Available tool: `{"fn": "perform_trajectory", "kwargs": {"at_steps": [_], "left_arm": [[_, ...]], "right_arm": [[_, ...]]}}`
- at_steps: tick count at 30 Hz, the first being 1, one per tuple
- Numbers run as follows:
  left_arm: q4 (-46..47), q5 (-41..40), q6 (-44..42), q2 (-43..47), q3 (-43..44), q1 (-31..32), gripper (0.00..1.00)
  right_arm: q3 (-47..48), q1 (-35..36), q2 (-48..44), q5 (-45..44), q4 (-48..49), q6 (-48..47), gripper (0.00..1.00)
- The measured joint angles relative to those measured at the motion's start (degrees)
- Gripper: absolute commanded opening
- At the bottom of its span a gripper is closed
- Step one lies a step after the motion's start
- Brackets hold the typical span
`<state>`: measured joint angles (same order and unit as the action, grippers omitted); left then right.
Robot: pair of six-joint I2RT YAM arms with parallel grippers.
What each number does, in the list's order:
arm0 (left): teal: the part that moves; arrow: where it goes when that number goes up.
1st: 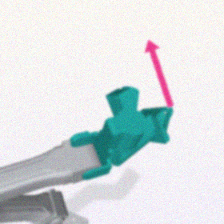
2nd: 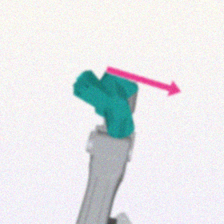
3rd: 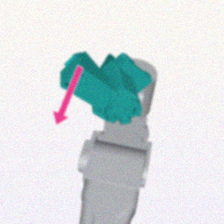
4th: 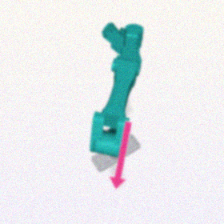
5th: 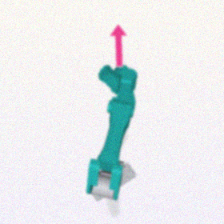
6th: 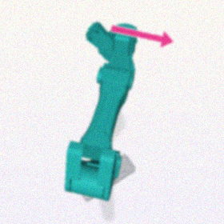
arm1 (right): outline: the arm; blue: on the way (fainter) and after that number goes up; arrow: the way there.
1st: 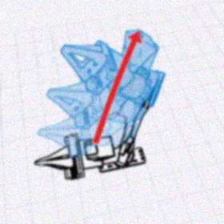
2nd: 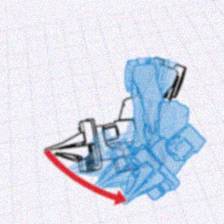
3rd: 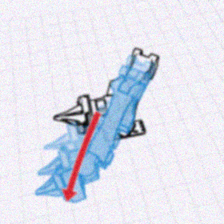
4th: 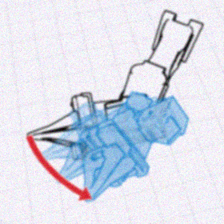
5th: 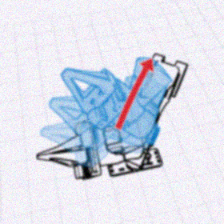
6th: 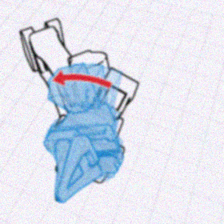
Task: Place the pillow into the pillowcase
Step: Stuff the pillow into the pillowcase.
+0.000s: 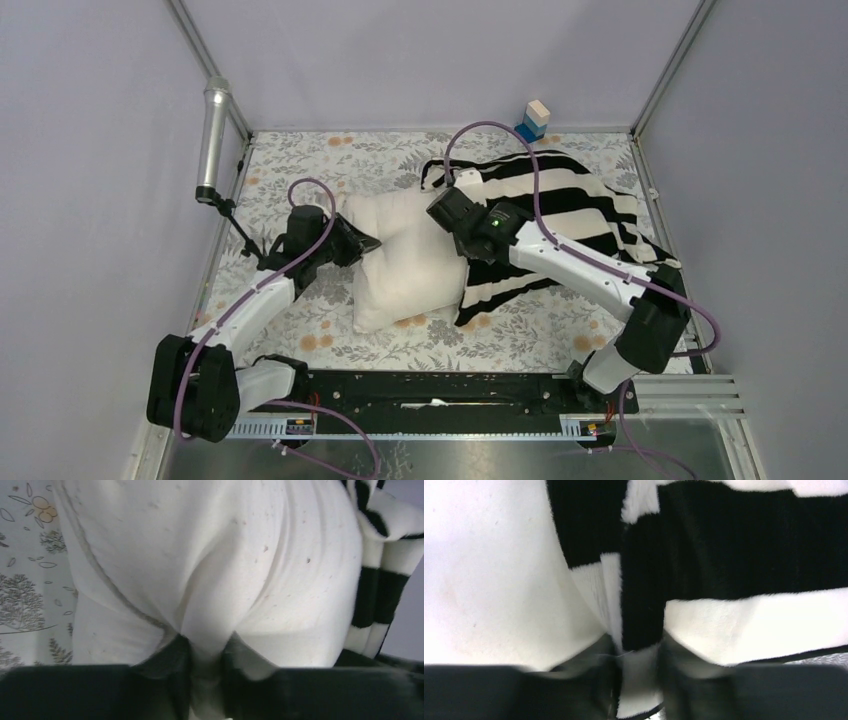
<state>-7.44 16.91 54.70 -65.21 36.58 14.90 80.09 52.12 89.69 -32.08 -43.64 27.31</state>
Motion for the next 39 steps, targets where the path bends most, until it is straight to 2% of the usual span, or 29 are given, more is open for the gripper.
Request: {"fn": "perform_trajectory", "kwargs": {"at_steps": [1,4,6,9,11,16,21,22,25,26,27,30,33,35,39], "left_arm": [[0.83,0.11,0.44,-0.42,-0.07,-0.02,0.00],[3.61,0.15,1.92,-1.36,-0.68,0.15,0.00],[4.74,-1.66,3.32,-2.12,-0.70,1.64,0.00],[5.46,-7.32,5.62,-3.37,0.33,7.04,0.00],[5.27,-11.32,7.15,-3.56,0.90,8.94,0.00],[2.23,-17.22,9.79,-1.88,1.05,9.62,0.00],[2.47,-18.99,11.17,-1.57,2.36,10.38,0.02],[2.89,-19.12,11.13,-1.60,2.56,10.45,0.13],[2.08,-19.19,8.37,-2.27,4.59,10.47,0.77],[0.46,-19.34,6.47,-3.02,6.78,10.49,0.91],[-0.98,-19.34,4.11,-3.41,8.33,10.54,0.98],[-6.29,-19.98,-2.49,-3.61,13.92,10.86,0.99],[-11.87,-20.48,-7.96,-0.68,16.02,11.30,0.99],[-15.96,-20.59,-10.45,2.27,16.41,11.65,0.99],[-22.25,-21.68,-12.90,7.19,16.26,12.41,0.99]], "right_arm": [[0.66,-0.02,0.66,-0.44,-0.31,0.20,0.00],[4.81,0.11,3.10,-0.17,-2.34,-0.09,0.00],[12.04,1.55,6.91,0.13,-5.53,-0.39,0.00],[34.71,7.30,19.78,0.52,-12.33,-1.51,0.00],[40.50,9.94,24.06,0.96,-12.61,-2.32,0.00],[37.68,10.86,24.79,4.55,-12.39,-3.54,0.00],[33.46,3.41,21.92,10.01,-11.47,-4.17,0.00],[33.46,1.88,21.64,11.45,-11.08,-4.15,0.00],[34.27,-3.02,21.33,15.32,-9.94,-4.44,0.03],[35.08,-4.39,21.53,16.13,-9.77,-4.57,0.03],[35.78,-5.25,21.73,16.59,-9.64,-4.68,0.04],[36.98,-6.71,21.92,17.18,-8.39,-5.16,0.05],[39.58,-7.61,23.12,17.73,-8.37,-5.88,0.04],[44.59,-8.44,26.01,18.47,-9.09,-6.38,0.04],[60.72,-10.51,35.58,19.67,-11.52,-7.23,0.04]]}}
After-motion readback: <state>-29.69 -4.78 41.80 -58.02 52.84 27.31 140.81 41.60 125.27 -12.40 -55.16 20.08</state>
